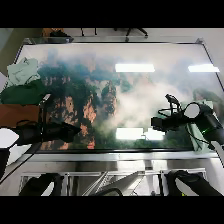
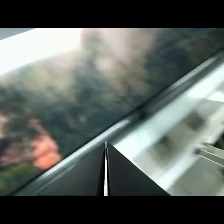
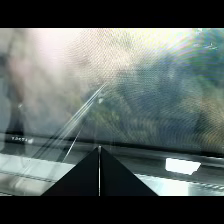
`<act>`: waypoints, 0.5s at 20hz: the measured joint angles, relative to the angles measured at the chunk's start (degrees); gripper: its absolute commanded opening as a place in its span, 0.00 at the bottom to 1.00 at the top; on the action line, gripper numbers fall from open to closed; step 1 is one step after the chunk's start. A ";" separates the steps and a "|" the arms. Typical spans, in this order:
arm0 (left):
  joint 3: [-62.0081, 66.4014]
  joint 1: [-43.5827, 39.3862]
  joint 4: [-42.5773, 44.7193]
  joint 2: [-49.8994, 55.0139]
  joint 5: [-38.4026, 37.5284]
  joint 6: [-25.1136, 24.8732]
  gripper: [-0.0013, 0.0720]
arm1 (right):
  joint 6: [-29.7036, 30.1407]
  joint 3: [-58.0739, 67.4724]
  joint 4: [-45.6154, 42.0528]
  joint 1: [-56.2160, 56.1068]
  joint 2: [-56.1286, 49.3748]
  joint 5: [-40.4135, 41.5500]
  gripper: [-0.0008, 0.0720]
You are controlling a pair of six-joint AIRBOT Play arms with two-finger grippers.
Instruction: Fold the shirts.
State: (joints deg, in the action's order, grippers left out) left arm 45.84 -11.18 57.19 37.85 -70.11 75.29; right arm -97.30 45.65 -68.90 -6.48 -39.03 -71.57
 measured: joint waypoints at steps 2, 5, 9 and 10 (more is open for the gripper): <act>4.44 0.00 9.33 2.45 0.74 2.75 0.96 | 0.00 0.00 -0.02 0.00 0.00 0.07 0.05; 13.16 0.07 25.66 9.18 1.92 6.84 0.95 | 0.00 0.00 -0.50 0.00 0.00 1.53 0.05; 25.53 3.87 42.95 22.86 5.18 9.57 0.95 | -0.02 0.00 -0.68 0.00 0.00 2.58 0.05; 28.46 6.01 45.03 26.84 6.32 9.81 0.95 | 0.00 0.00 -0.74 0.00 0.00 2.80 0.05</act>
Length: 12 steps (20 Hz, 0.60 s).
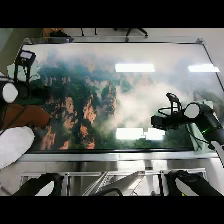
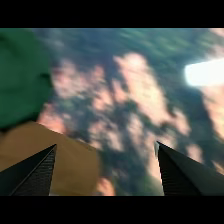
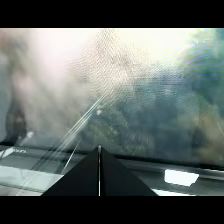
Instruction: Fold the shirts.
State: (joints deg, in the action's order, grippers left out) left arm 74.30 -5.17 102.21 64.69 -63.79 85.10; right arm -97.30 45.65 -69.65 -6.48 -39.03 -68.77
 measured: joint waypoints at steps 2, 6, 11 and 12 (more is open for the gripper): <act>6.38 5.53 3.28 9.25 1.81 0.44 0.95 | 0.00 0.00 -0.15 0.00 0.00 0.15 0.05; 19.56 15.54 5.88 27.28 5.86 1.11 0.95 | 0.00 0.00 -0.13 0.00 0.00 0.35 0.05; 37.29 23.65 5.31 47.60 13.25 4.09 0.95 | 0.00 0.00 -0.13 0.00 0.00 0.42 0.05; 39.58 24.72 4.55 50.73 15.02 4.35 0.95 | 0.00 0.00 -0.13 0.00 0.00 0.55 0.05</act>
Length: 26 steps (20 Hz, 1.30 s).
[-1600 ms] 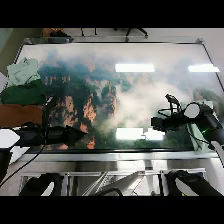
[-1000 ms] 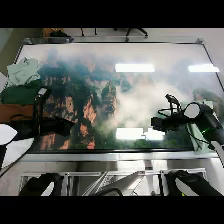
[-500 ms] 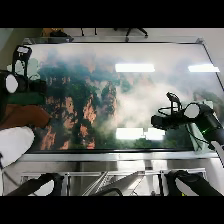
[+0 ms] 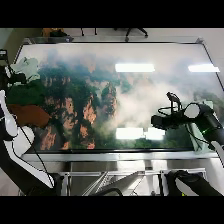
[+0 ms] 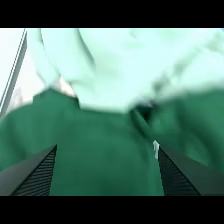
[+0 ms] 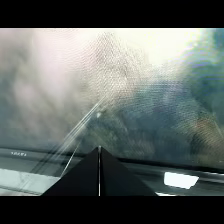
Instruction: Fold the shirts.
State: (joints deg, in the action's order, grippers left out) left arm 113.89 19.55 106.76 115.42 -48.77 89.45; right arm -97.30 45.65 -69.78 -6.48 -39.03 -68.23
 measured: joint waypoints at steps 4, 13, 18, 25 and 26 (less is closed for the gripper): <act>2.29 2.60 -4.00 8.94 11.63 0.48 0.95 | 0.00 0.00 0.28 0.00 0.00 0.48 0.05; 3.39 2.36 -6.34 16.90 29.55 0.61 0.23 | 0.00 0.00 0.63 0.00 -1.97 0.83 0.05; 3.30 1.27 -6.36 13.88 28.74 0.63 0.04 | 0.00 0.00 0.63 0.00 -4.61 0.83 0.05; 3.26 0.26 -9.79 0.33 20.39 0.50 0.03 | 0.00 0.00 0.66 0.00 -6.08 0.83 0.05; 3.26 -0.37 -12.87 -2.99 19.69 -0.52 0.04 | 0.00 0.00 0.72 0.00 -6.12 0.83 0.05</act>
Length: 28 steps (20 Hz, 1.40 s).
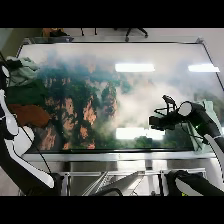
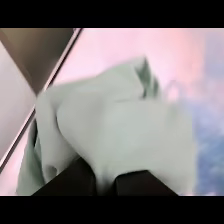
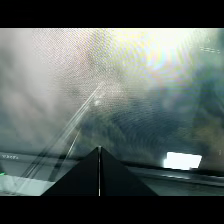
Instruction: Fold the shirts.
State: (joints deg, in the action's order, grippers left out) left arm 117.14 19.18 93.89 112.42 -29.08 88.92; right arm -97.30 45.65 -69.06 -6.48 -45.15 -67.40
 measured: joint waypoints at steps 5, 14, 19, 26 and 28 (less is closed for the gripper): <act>0.11 -6.64 -22.10 -19.39 -2.45 -13.22 0.04 | 0.00 0.00 1.07 0.00 -0.09 -0.02 0.05; -9.55 -20.61 -34.01 -37.66 -21.24 -17.84 0.04 | 3.45 0.02 5.97 0.00 0.24 -0.22 0.05; -22.84 -27.08 -34.82 -36.11 -27.89 -16.92 0.95 | 8.76 0.48 14.71 0.00 0.50 0.39 0.50; -23.80 -20.55 -35.01 -32.15 -42.73 -12.76 0.95 | 15.26 7.39 19.50 0.02 0.44 1.84 0.84; -28.13 -16.06 -34.97 -32.79 -47.47 -11.30 0.95 | 17.68 8.24 19.87 -0.04 -0.31 3.28 0.84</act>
State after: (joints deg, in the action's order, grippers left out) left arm 89.01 3.11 58.92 79.64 -76.55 77.62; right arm -79.61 53.89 -49.19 -6.52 -45.45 -64.12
